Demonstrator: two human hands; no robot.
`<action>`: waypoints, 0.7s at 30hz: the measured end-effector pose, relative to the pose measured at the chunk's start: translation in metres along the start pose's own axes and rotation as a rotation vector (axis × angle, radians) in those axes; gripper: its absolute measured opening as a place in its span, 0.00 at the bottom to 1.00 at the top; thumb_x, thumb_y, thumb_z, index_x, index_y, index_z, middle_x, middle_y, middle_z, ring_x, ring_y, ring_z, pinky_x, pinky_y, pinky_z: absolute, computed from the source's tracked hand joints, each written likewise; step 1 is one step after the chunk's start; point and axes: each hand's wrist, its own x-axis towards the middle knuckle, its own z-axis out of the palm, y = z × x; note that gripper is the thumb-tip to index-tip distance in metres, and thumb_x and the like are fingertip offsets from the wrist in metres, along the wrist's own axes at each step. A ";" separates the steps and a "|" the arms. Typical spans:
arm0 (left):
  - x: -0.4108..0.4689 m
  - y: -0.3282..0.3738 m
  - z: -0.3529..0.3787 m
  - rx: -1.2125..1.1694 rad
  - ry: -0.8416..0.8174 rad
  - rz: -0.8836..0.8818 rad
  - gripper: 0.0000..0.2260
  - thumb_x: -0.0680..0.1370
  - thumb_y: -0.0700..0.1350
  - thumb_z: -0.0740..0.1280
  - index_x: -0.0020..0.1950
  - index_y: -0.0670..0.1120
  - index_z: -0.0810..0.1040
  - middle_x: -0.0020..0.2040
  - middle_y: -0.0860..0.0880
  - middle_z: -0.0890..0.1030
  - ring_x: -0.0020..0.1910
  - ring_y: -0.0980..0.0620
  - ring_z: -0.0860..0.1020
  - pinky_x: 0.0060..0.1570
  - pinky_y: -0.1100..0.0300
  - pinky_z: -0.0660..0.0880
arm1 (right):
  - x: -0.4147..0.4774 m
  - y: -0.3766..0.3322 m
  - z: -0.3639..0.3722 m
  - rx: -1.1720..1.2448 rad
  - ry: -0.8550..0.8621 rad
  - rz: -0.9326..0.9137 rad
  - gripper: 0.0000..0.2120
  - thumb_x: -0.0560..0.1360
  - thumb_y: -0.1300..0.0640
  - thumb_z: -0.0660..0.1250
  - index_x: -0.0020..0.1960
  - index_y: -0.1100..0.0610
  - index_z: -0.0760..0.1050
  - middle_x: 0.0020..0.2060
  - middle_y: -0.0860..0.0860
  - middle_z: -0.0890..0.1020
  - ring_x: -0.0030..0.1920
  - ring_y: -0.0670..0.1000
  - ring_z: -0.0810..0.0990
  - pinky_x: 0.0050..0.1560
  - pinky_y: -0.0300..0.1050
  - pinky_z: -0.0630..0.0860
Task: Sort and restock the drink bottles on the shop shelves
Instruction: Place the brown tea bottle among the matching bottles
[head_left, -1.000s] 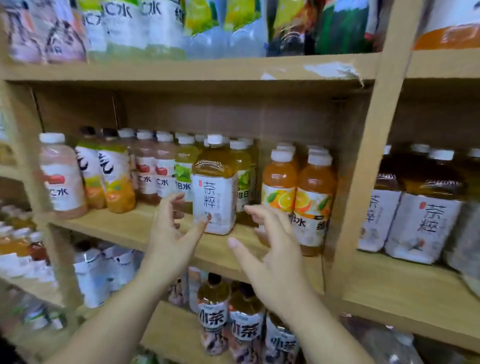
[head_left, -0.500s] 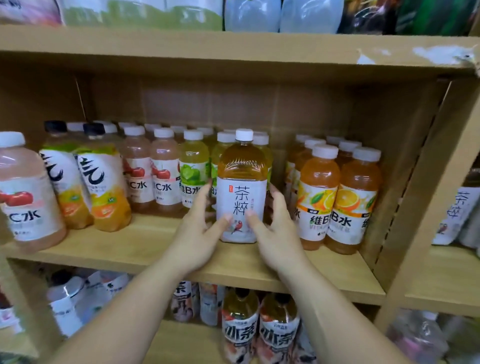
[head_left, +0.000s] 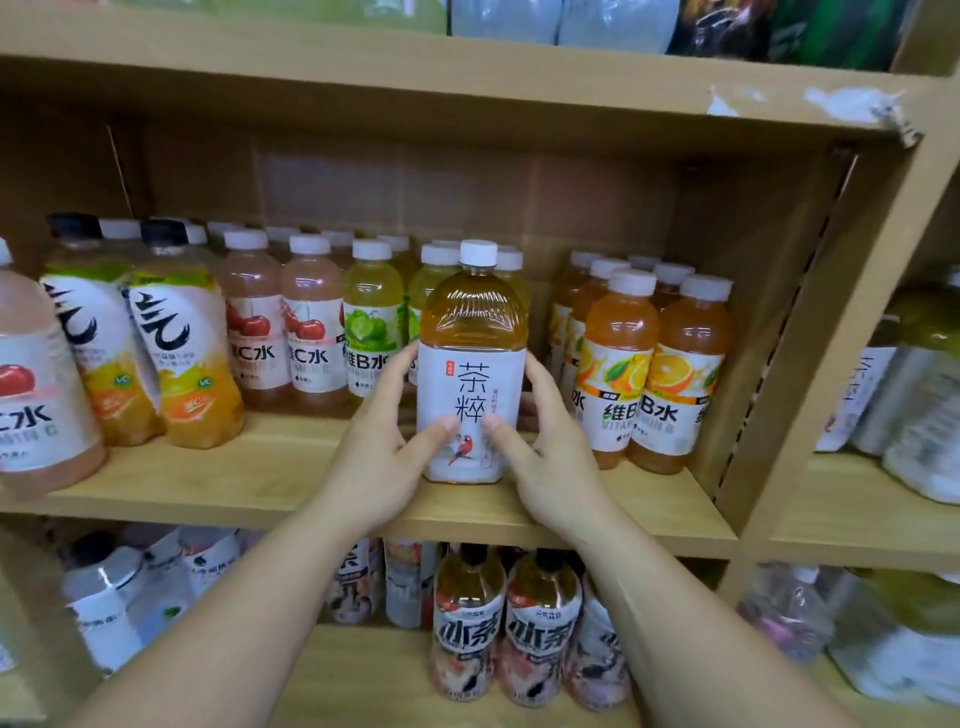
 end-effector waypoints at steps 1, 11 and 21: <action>-0.003 0.003 0.000 0.010 0.010 0.016 0.31 0.78 0.54 0.70 0.78 0.65 0.60 0.71 0.61 0.74 0.70 0.59 0.73 0.63 0.45 0.78 | -0.004 -0.003 -0.001 0.000 0.003 -0.006 0.32 0.82 0.52 0.66 0.81 0.40 0.56 0.69 0.34 0.75 0.68 0.36 0.73 0.67 0.53 0.77; -0.060 0.051 0.045 0.035 0.214 0.223 0.36 0.77 0.59 0.66 0.81 0.48 0.62 0.71 0.67 0.69 0.73 0.60 0.68 0.69 0.68 0.64 | -0.069 -0.030 -0.067 0.013 0.049 -0.122 0.33 0.81 0.49 0.67 0.82 0.40 0.56 0.76 0.39 0.68 0.77 0.43 0.66 0.71 0.53 0.73; -0.084 0.152 0.131 -0.108 0.200 0.276 0.36 0.75 0.64 0.69 0.80 0.54 0.64 0.71 0.56 0.74 0.69 0.44 0.76 0.55 0.39 0.80 | -0.124 -0.035 -0.190 0.111 0.181 -0.171 0.33 0.77 0.50 0.72 0.78 0.37 0.64 0.70 0.40 0.76 0.68 0.42 0.77 0.58 0.43 0.82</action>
